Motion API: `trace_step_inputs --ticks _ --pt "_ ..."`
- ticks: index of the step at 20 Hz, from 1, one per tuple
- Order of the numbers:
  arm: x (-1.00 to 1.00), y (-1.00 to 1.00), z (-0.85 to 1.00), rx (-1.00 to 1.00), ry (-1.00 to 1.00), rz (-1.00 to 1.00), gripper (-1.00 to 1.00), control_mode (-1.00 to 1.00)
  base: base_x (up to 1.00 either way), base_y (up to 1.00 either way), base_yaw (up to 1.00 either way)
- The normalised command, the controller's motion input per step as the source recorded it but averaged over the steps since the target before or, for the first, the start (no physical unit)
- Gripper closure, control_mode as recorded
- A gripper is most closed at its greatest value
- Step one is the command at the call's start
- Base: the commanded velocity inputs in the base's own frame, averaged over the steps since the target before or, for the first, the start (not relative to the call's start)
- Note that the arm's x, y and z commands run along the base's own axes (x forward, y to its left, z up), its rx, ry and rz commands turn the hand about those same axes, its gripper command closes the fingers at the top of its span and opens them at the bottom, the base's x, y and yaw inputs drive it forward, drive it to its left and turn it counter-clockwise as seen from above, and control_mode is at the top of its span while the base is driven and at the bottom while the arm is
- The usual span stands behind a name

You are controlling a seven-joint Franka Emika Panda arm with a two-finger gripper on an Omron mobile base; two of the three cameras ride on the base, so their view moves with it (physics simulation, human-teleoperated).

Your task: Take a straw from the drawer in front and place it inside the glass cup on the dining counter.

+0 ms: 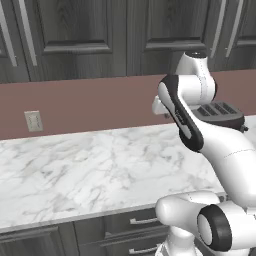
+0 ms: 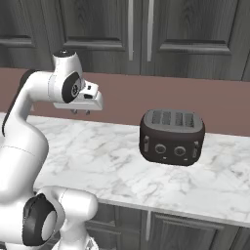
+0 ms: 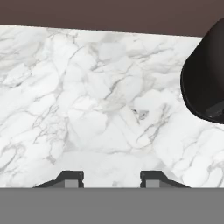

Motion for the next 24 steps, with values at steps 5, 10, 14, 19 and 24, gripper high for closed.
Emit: trace_step_inputs --ticks 5,10,14,19,24 --pt "0.00 0.00 0.00 0.00 0.00 0.00 -1.00 1.00 -0.01 0.00 0.00" --pt "0.00 0.00 0.00 0.00 0.00 0.00 -1.00 1.00 -0.51 0.08 -0.07" --pt "0.00 0.00 0.00 0.00 0.00 0.00 -1.00 1.00 -0.64 0.41 -0.23" --pt "0.00 0.00 0.00 0.00 0.00 0.00 -1.00 1.00 -0.31 0.69 -0.37" --pt "0.00 0.00 0.00 0.00 0.00 0.00 -1.00 1.00 -0.05 0.90 -0.46"
